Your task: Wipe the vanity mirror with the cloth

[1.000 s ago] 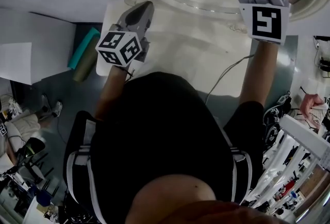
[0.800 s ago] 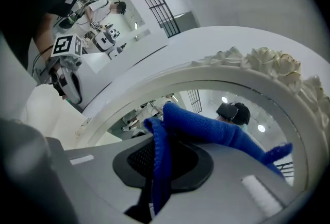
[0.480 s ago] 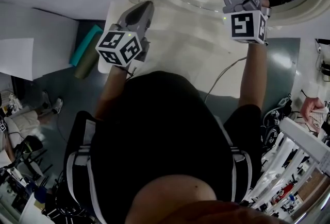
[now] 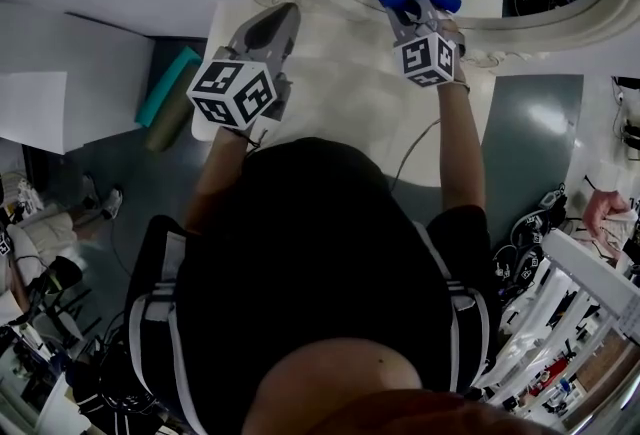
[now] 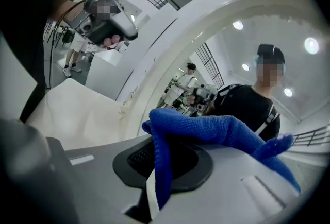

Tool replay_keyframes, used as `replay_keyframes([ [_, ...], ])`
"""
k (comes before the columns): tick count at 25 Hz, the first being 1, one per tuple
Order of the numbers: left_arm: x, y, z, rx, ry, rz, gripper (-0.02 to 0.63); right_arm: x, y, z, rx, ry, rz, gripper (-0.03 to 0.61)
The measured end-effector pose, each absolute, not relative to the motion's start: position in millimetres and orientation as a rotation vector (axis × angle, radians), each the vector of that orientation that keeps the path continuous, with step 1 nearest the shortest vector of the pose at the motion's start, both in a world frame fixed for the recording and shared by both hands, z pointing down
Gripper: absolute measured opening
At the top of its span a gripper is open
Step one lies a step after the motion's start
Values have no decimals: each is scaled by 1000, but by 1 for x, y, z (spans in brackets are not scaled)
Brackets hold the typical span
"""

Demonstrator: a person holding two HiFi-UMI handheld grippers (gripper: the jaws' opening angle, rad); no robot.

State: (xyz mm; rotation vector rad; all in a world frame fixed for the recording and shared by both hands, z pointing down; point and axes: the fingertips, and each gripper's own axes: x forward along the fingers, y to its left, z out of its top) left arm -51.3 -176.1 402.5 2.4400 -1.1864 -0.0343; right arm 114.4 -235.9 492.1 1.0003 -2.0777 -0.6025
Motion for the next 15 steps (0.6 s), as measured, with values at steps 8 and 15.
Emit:
replay_keyframes([
  [8,-57,-181,402,2428,-1197,-37,11,113,-237,521,1023,-2164,-550,38],
  [15,-47,-179,402,2441,-1177,-34,11,120,-231,592,868,-2122,-349,38],
])
